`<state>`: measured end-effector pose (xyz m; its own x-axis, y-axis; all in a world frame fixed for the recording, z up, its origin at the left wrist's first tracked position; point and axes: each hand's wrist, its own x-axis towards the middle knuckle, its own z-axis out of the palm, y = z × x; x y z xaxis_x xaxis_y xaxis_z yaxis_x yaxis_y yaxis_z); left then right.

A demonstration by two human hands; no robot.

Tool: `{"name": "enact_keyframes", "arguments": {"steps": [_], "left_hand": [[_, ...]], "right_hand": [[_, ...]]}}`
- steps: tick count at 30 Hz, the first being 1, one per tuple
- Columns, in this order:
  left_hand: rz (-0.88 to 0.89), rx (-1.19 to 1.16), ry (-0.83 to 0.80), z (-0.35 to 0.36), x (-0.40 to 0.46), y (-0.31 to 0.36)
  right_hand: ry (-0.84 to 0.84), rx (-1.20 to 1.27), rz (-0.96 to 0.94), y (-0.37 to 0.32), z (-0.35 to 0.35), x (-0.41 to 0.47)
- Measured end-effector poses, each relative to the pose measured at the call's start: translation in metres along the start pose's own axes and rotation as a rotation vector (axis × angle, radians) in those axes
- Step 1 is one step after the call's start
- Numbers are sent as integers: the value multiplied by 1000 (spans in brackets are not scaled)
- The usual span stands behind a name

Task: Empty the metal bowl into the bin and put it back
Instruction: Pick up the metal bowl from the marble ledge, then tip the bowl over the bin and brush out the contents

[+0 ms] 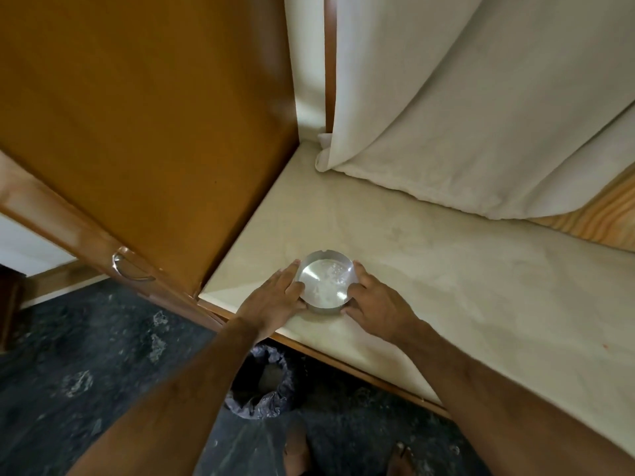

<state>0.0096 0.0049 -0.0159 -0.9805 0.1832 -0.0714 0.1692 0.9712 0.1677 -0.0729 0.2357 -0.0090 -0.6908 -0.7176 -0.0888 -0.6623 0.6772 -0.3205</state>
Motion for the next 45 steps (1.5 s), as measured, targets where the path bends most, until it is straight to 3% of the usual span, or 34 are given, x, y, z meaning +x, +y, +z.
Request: {"name": "enact_keyframes", "arguments": {"steps": [4,9,12,17,23,26,30,32,38,41,45], "left_hand": [[-74,-26,77,-25,-29,-6],[-244,-26,249,-39,-107,-12],[-390,-42,274,-17,-157,-24],[-421,-51,198,73,-216,-60],[-338,-142,107,230,-222,-102],[-385,-228,-12,292,-213,-113],[-480,-461,-57,337,-210,-123],[-574,-637,-49,356,-208,-130],[-841,-1173,206,398,-167,-149],[-1040,-1271,325,420,-139,-159],[-1300,-1343,264,436,-116,-163]], "right_hand": [[98,-10,-175,-28,-16,5],[96,124,-288,-93,-1,3],[37,153,-366,-129,29,-5],[15,216,-368,-154,130,-12],[-113,173,-199,-129,293,2],[-235,120,-84,-113,359,16],[-265,115,-10,-104,396,29],[-278,203,54,-102,412,37],[-359,615,339,-93,461,90],[-516,810,528,-89,481,111],[-634,934,750,-81,491,121]]}}
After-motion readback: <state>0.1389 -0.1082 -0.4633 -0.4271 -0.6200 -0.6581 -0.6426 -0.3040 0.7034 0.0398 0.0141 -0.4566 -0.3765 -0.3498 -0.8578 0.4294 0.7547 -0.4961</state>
